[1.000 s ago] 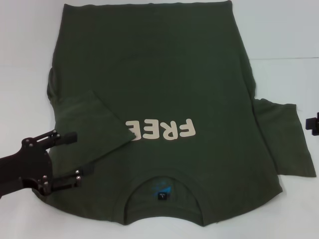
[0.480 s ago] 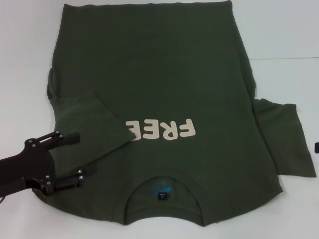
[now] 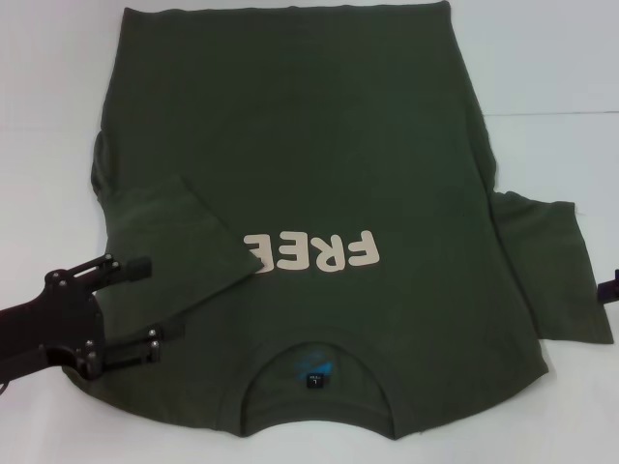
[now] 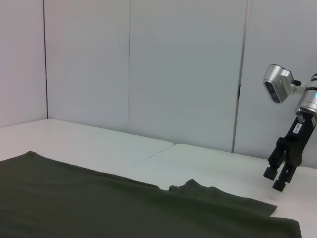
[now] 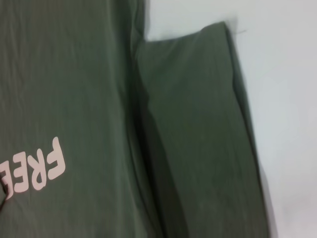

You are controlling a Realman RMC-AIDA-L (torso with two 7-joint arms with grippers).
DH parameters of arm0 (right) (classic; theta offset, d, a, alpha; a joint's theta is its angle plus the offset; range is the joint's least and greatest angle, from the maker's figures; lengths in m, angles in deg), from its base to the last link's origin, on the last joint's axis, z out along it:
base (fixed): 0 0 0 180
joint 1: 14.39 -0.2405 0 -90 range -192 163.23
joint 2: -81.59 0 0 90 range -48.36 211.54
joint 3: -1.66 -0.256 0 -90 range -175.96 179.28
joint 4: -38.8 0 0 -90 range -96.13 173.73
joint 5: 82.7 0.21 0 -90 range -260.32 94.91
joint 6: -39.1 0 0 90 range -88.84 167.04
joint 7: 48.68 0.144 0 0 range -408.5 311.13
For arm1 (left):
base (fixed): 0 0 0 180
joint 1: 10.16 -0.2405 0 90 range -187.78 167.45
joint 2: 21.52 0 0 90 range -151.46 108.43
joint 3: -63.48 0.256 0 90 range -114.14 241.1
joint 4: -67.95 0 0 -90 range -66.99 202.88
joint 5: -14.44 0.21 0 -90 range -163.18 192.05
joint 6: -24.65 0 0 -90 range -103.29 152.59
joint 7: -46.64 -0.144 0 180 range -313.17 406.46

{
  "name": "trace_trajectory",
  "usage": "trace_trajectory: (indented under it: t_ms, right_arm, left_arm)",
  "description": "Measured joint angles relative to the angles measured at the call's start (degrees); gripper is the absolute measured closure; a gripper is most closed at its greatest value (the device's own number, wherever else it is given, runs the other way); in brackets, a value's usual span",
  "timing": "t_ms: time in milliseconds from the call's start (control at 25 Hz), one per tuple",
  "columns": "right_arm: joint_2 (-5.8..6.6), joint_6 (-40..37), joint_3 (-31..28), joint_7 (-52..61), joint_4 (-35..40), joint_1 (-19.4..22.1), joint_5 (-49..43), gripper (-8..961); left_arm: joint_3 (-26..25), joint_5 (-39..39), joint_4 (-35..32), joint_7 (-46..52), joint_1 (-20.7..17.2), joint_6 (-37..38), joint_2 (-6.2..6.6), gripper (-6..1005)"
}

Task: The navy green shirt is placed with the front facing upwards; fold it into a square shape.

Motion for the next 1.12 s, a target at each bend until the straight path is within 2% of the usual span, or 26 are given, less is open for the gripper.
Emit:
trace_trajectory:
  t_ms: [800, 1120]
  right_arm:
    - [-0.58, 1.89, 0.13, -0.62, -2.38, -0.95, -2.38, 112]
    - [-1.25, 2.71, 0.23, -1.23, -2.38, -0.95, -2.38, 113]
  left_arm:
    - [-0.28, 0.00, -0.01, -0.23, -0.03, 0.00, 0.00, 164]
    - [-0.28, 0.00, -0.01, -0.24, 0.06, 0.00, 0.00, 164]
